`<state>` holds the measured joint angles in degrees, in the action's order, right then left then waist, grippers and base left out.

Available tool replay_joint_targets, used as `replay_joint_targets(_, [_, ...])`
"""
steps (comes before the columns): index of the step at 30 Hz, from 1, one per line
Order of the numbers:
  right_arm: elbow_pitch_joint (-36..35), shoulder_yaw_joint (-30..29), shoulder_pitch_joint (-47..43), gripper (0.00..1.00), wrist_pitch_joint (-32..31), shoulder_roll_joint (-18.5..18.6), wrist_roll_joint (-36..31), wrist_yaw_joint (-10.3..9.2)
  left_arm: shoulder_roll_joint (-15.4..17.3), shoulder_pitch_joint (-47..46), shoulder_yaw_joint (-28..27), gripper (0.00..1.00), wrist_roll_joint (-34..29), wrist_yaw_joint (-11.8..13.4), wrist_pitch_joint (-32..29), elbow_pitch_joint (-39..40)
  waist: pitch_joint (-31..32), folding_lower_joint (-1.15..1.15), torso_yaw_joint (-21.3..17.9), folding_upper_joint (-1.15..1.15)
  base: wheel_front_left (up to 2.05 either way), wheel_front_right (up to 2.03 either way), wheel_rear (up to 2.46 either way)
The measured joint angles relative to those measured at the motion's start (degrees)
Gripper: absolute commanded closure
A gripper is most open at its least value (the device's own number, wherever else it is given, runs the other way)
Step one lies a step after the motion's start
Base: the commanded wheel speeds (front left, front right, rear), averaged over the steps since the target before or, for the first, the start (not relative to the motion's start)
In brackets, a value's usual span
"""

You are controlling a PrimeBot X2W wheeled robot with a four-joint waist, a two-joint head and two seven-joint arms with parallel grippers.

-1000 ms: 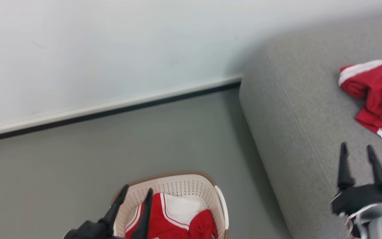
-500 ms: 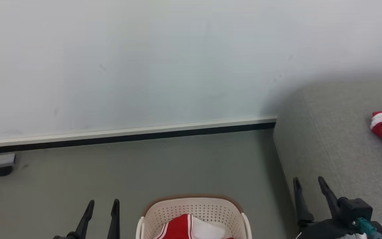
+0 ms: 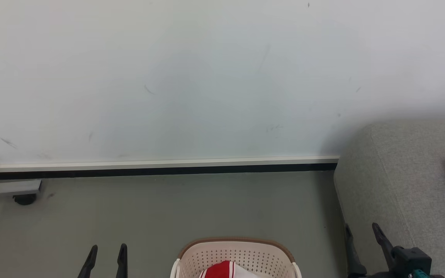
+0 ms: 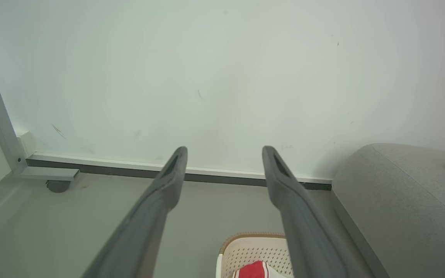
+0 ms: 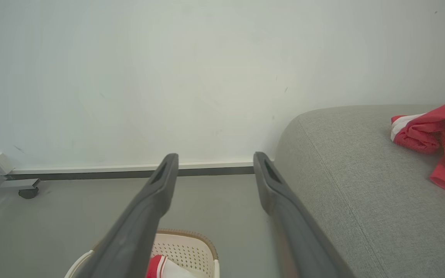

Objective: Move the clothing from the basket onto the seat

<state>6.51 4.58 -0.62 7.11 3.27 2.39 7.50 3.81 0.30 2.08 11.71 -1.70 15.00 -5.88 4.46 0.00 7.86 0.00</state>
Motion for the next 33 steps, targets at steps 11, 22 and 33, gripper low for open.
replay_joint_targets(11, [1.6, -0.2, -1.0, 0.00, 0.5, -0.2, -1.0, 0.00, -0.4, 0.9, -0.9, 0.00, -1.7, -1.6, 0.0, 0.2, 0.4, 0.00, -0.9, 0.00, 0.00, 0.00, 0.00])
replay_joint_targets(22, [3.6, 0.7, 0.0, 0.00, 1.6, -0.3, -0.9, 0.00, -0.7, 0.8, -1.4, 0.00, -1.8, -2.3, 0.0, -0.2, 0.0, 0.00, -1.2, 0.00, 0.00, 0.00, 0.00])
replay_joint_targets(33, [4.0, 0.2, 0.5, 0.00, 1.9, -0.3, -0.9, 0.00, -0.8, 0.3, 0.2, 0.00, -2.8, -3.0, 0.0, -1.2, -0.7, 0.00, -1.3, 0.00, 0.00, 0.00, 0.00])
